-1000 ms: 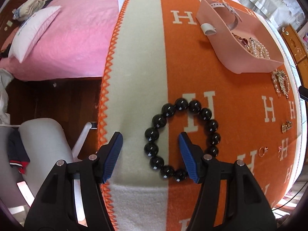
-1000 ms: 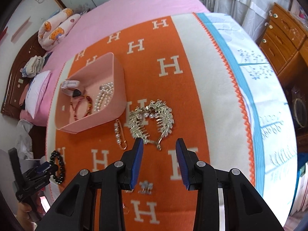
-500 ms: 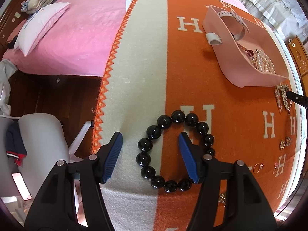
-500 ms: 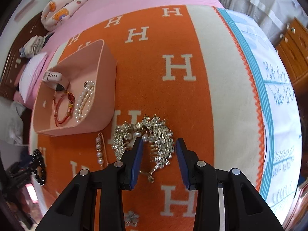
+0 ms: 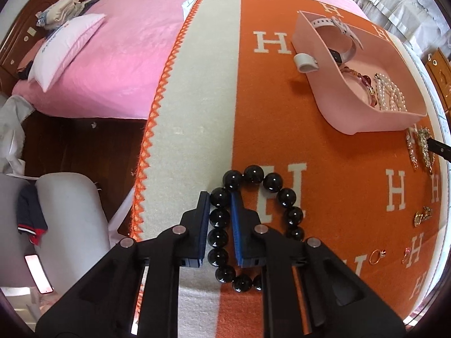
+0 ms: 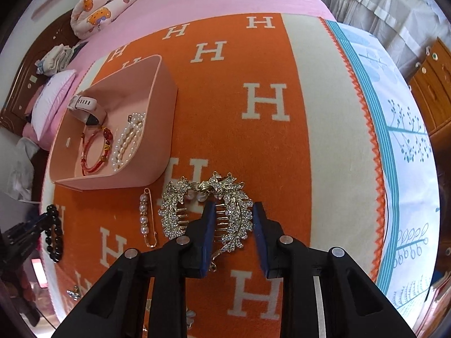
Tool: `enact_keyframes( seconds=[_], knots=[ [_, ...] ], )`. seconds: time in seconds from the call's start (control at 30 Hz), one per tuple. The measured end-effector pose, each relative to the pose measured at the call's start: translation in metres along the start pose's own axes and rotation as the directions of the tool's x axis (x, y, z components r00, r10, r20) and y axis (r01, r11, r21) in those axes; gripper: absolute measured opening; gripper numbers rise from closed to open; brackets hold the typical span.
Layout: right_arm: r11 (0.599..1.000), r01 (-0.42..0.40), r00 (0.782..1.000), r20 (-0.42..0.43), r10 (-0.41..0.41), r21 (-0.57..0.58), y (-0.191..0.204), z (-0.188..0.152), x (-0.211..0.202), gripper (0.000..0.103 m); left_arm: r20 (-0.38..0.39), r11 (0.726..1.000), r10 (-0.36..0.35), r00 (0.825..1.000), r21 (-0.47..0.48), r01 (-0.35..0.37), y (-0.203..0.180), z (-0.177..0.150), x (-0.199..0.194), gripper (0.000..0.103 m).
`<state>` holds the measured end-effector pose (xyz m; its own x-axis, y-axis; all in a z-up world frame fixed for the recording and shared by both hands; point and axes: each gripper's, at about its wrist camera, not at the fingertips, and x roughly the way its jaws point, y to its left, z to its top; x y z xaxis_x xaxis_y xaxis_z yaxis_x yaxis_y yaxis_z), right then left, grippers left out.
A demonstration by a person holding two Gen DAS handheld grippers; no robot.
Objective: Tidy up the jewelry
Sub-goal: 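Grasp the black bead bracelet with the left tool while the right grasps the gold hair comb, then lower the black bracelet into the pink box with the left tool while the right drops the comb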
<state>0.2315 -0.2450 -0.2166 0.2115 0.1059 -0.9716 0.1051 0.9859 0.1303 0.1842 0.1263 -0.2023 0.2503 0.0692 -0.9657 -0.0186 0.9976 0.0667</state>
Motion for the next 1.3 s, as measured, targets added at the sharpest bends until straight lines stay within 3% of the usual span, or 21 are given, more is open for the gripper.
enact_keyframes(
  seconds=[0.23, 0.43, 0.6, 0.77, 0.9, 1.1, 1.3],
  knots=[
    [0.998, -0.039, 0.999, 0.012, 0.039, 0.041, -0.005, -0.018, -0.022, 0.025, 0.017, 0.999, -0.043, 0.999, -0.031, 0.043, 0.002, 0.005, -0.019, 0.012],
    [0.995, -0.084, 0.995, 0.053, 0.081, 0.056, 0.005, -0.032, -0.062, 0.025, 0.094, 0.992, -0.123, 0.988, 0.018, 0.122, -0.014, 0.018, -0.069, 0.012],
    [0.992, -0.119, 0.988, 0.107, 0.115, 0.037, 0.025, -0.024, -0.099, 0.025, 0.179, 0.975, -0.218, 0.959, 0.083, 0.206, -0.042, 0.048, -0.115, 0.012],
    [0.988, -0.154, 0.976, 0.16, 0.148, 0.02, 0.049, 0.008, -0.125, 0.025, 0.261, 0.95, -0.302, 0.917, 0.163, 0.267, -0.079, 0.085, -0.154, 0.012],
    [0.985, -0.174, 0.966, 0.196, 0.168, 0.014, 0.065, 0.039, -0.132, 0.025, 0.274, 0.936, -0.33, 0.903, 0.217, 0.277, -0.105, 0.104, -0.16, 0.012],
    [0.988, -0.155, 0.965, 0.211, 0.154, -0.013, 0.088, 0.078, -0.124, 0.025, 0.227, 0.929, -0.335, 0.914, 0.24, 0.281, -0.132, 0.121, -0.131, 0.012],
    [0.992, -0.117, 0.979, 0.162, 0.122, -0.04, 0.102, 0.101, -0.089, 0.026, 0.174, 0.95, -0.248, 0.953, 0.239, 0.203, -0.136, 0.125, -0.082, 0.013]
  ],
)
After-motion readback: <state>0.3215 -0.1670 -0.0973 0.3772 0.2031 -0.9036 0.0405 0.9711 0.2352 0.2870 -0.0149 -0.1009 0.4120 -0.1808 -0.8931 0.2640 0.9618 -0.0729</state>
